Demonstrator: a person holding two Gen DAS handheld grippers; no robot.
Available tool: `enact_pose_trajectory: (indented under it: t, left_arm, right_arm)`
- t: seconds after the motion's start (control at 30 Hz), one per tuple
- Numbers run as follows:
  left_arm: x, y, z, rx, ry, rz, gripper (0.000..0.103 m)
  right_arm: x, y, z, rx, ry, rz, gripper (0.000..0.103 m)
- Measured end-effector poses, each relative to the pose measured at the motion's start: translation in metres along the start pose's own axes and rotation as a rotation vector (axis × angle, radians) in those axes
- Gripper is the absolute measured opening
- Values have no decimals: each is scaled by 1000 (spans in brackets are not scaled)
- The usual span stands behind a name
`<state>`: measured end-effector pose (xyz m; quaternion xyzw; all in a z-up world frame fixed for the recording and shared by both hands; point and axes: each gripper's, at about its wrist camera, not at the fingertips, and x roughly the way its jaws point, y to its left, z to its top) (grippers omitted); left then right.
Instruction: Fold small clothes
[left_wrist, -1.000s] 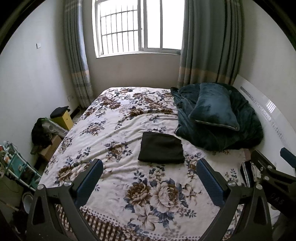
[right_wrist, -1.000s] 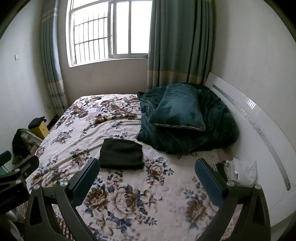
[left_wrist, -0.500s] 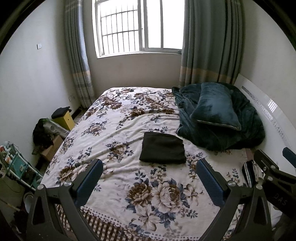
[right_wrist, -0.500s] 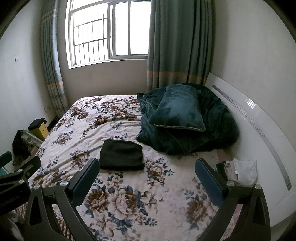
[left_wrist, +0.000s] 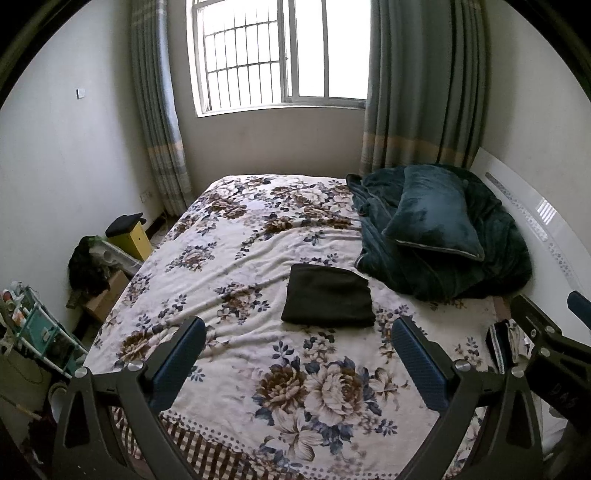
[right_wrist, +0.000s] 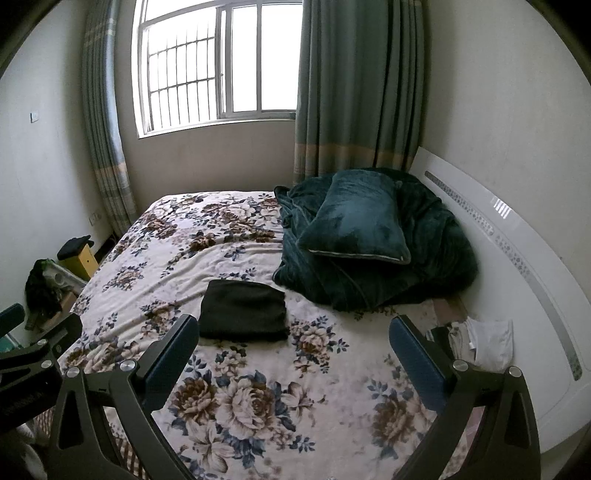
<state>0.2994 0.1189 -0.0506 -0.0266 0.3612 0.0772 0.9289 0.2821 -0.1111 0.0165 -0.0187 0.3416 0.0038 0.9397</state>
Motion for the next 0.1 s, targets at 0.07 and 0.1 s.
enact_pose_trajectory:
  t: [0.07, 0.1]
  left_arm:
    - [-1, 4, -1, -1, -2, 2, 103]
    - [-1, 5, -1, -2, -2, 1, 103]
  right_arm:
    - [0, 0, 0, 0, 1, 0, 103]
    - [1, 0, 0, 1, 1, 1, 103]
